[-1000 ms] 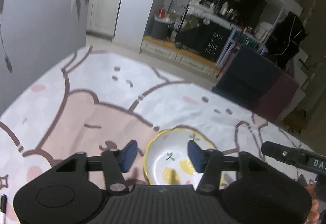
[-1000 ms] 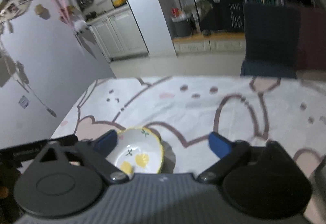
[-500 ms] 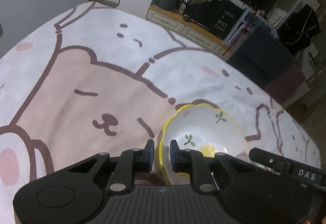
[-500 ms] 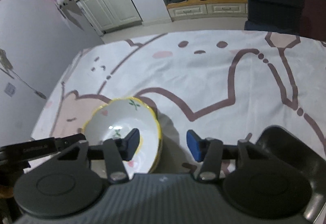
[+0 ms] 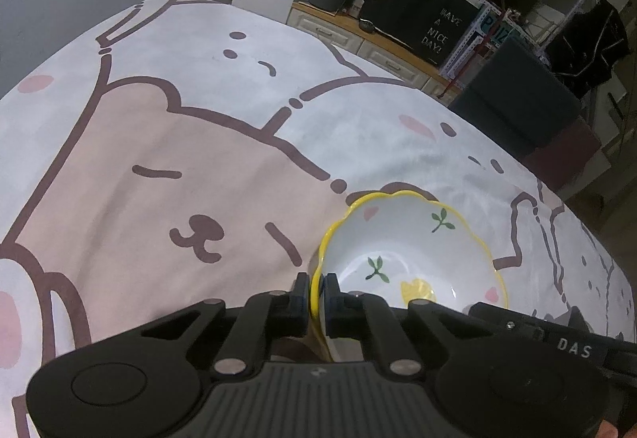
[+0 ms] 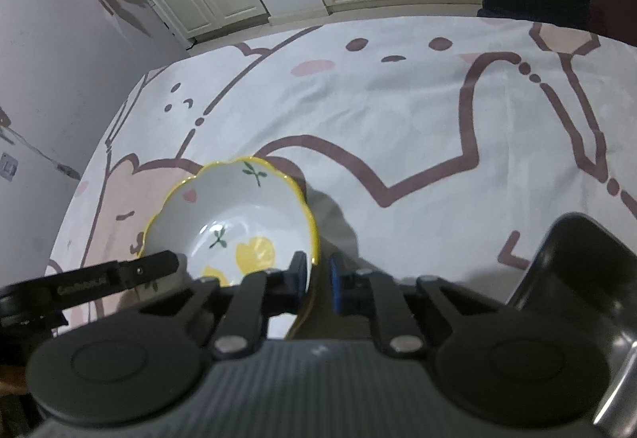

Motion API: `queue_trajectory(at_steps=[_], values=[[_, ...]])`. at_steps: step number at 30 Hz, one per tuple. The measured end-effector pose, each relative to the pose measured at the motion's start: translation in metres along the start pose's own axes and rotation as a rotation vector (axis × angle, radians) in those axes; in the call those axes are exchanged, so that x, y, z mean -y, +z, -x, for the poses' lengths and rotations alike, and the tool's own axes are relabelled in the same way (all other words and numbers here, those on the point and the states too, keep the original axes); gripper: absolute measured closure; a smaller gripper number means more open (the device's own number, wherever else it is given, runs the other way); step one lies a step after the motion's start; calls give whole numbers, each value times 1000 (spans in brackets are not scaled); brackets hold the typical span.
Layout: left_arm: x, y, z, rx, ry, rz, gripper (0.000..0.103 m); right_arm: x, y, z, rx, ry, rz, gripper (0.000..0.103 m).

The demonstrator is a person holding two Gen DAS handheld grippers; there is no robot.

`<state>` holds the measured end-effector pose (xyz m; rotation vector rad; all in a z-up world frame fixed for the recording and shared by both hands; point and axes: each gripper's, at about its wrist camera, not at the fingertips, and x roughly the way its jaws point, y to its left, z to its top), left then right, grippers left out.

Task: Organize plates and bowls
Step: 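Lift the yellow-rimmed bowl with both grippers and carry it toward the cream bowl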

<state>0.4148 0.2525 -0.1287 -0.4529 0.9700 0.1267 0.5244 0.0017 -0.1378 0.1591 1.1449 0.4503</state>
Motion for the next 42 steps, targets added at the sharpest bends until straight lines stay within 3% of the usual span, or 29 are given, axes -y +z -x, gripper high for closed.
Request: queue_trajectory(at_steps=[10, 24, 42], values=[[4, -2, 1, -5, 14, -15, 96, -9, 1, -14, -32, -26, 17, 93], [15, -8, 21, 11, -15, -34, 97, -9, -1, -3, 3, -40, 46, 93], [90, -54, 124, 92, -129, -150, 96, 11, -36, 122, 154, -28, 43, 94]])
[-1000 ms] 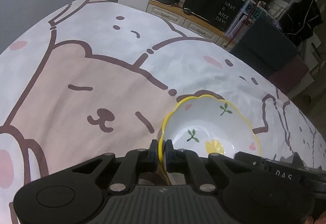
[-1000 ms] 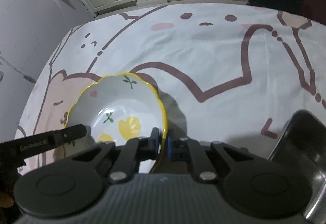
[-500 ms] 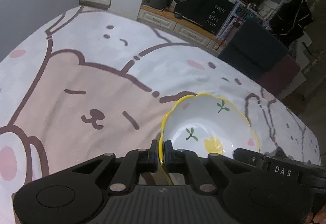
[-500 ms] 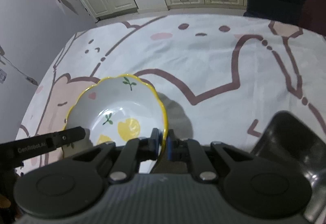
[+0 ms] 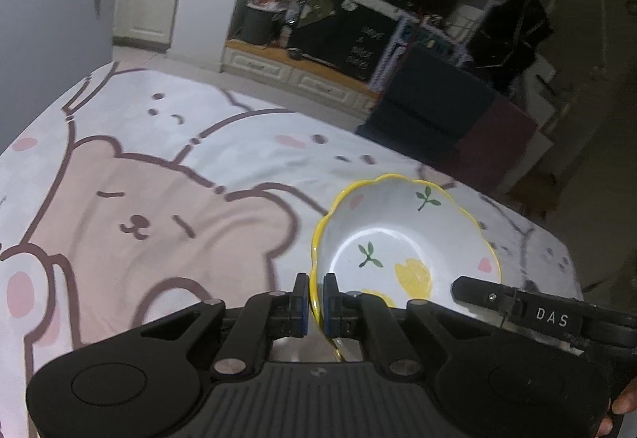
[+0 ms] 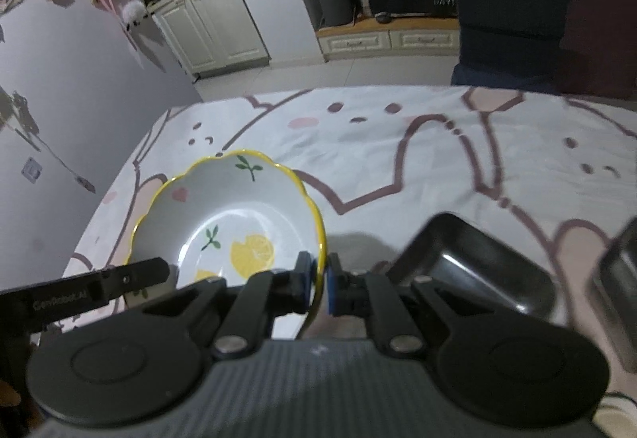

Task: Organize plates and bowls
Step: 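Lift the yellow-rimmed bowl with both grippers and carry it toward the cream bowl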

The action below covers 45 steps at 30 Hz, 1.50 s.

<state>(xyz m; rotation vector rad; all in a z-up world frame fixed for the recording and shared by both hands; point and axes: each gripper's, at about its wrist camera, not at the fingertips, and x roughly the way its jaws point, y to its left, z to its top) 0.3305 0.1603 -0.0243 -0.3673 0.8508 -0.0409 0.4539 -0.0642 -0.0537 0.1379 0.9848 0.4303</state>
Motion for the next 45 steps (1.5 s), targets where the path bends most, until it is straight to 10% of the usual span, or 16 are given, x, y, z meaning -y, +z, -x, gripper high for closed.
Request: queue_trajectory(at_steps=[22, 45], values=[[148, -87, 29, -34, -180, -166, 96, 117, -91, 172, 110, -138, -126, 94], [179, -149, -29, -238, -214, -222, 96, 176, -163, 186, -28, -221, -199, 94]])
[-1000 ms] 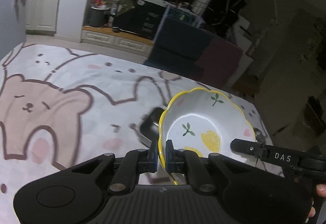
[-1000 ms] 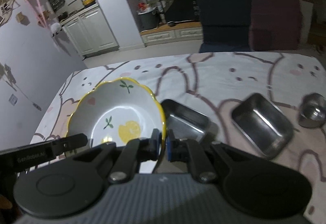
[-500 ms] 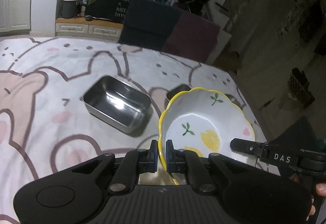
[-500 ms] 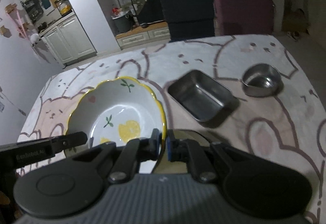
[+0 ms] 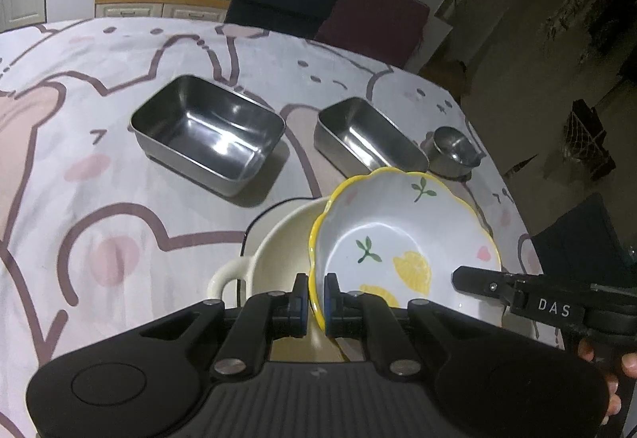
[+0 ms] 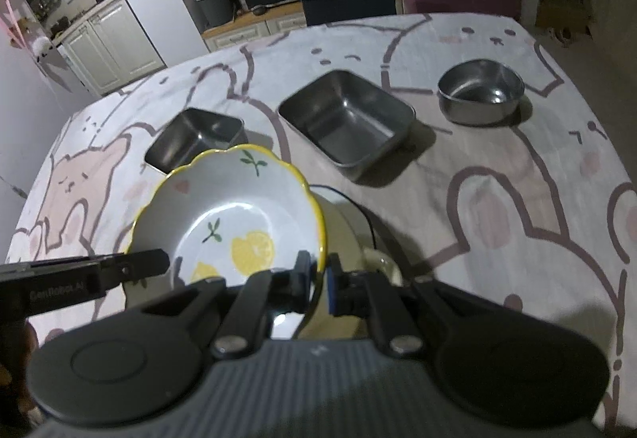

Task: Organize plates and bowls
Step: 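Lift the yellow-rimmed bowl with both grippers and carry it toward the cream bowl, then lower the yellow-rimmed bowl into the cream bowl with both grippers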

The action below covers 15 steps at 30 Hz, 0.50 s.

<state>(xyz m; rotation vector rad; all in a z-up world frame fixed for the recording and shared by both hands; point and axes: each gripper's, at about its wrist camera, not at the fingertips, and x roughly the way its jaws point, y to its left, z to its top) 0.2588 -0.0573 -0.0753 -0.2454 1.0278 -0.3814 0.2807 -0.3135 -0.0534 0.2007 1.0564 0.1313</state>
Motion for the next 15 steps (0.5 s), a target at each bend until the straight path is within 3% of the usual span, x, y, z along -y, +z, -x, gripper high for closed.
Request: queue_trajectory(at_steps=[15], values=[[3, -5, -31, -66, -16, -44, 94, 10, 0, -19, -49, -68, 9, 93]])
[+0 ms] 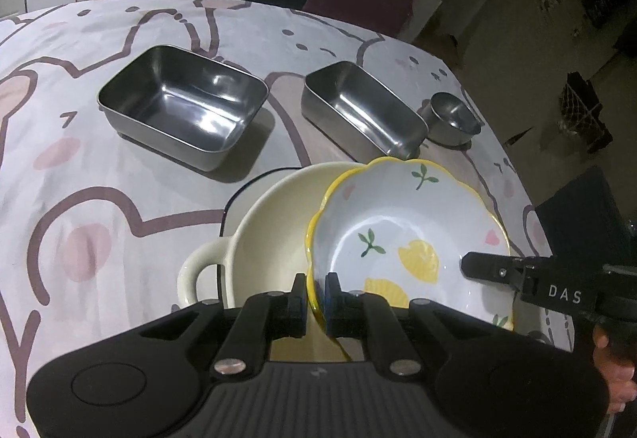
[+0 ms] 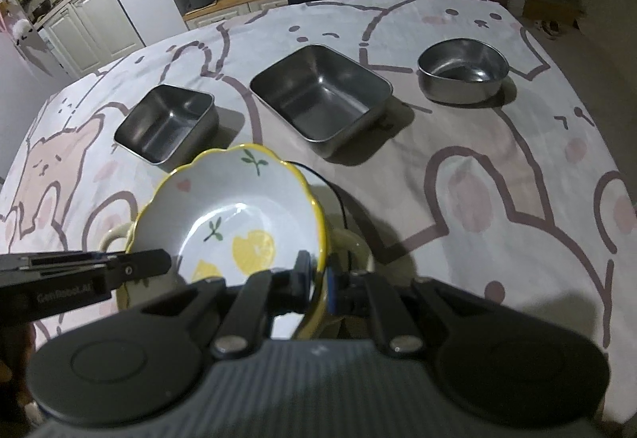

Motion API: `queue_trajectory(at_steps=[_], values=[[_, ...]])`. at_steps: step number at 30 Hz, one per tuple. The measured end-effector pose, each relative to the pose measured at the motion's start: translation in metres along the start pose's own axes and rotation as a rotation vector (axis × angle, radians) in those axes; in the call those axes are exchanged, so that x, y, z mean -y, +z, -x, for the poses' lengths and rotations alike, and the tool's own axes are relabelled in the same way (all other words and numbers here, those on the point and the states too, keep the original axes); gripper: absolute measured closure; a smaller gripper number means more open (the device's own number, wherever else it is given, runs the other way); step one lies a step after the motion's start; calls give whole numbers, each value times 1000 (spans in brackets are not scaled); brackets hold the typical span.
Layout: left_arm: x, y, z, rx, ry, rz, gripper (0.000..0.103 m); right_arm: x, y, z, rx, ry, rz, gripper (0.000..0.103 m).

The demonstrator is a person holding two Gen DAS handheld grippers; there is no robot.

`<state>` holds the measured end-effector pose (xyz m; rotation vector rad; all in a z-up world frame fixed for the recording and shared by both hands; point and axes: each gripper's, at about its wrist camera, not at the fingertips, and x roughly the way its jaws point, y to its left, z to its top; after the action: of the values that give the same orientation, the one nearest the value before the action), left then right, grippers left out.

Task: Organize plates and bowls
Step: 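Lower the yellow-rimmed bowl into the cream bowl with both grippers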

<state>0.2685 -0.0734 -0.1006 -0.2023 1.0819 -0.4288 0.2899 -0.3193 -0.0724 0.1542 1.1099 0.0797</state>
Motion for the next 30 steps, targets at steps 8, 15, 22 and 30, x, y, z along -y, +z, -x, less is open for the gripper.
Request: queue_trajectory(at_steps=[8, 15, 22, 30], values=[[3, -2, -10, -17, 13, -40, 91, 0, 1, -5, -10, -25, 10, 93], [4, -4, -13, -30, 26, -67, 89, -3, 1, -8, -13, -38, 31, 93], [7, -6, -17, -43, 44, -97, 87, -4, 3, -8, -14, -43, 41, 93], [12, -7, -20, -53, 66, -146, 84, -6, 2, -8, -9, -52, 63, 92]])
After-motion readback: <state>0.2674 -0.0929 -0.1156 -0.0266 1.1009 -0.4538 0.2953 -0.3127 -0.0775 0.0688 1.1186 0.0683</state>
